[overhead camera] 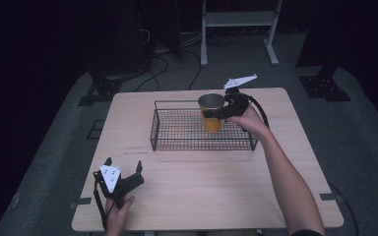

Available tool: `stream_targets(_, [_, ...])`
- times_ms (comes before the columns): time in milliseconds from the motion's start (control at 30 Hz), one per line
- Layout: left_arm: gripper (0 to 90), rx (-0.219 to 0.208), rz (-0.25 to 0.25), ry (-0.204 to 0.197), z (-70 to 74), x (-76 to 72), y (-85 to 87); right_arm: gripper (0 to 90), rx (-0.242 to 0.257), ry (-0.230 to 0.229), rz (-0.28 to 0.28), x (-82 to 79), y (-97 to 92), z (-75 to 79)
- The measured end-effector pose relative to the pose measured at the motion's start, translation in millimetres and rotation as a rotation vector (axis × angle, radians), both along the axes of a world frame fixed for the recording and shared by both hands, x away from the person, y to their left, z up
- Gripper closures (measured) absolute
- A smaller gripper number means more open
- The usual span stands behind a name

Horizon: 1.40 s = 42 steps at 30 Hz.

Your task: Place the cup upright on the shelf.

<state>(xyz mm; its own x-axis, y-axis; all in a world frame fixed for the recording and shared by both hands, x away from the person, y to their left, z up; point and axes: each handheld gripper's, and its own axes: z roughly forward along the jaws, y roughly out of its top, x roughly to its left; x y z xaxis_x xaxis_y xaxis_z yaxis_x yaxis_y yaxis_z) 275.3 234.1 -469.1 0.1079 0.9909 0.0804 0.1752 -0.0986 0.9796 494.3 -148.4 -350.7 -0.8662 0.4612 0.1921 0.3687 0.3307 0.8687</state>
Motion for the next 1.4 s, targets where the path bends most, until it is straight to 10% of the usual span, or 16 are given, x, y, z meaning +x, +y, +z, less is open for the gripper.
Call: stream_targets(1400, [0.0,-0.013,0.000,0.001,0.0,0.2,1.4,10.4,-0.108,0.070,-0.036,29.8,12.5,-52.6])
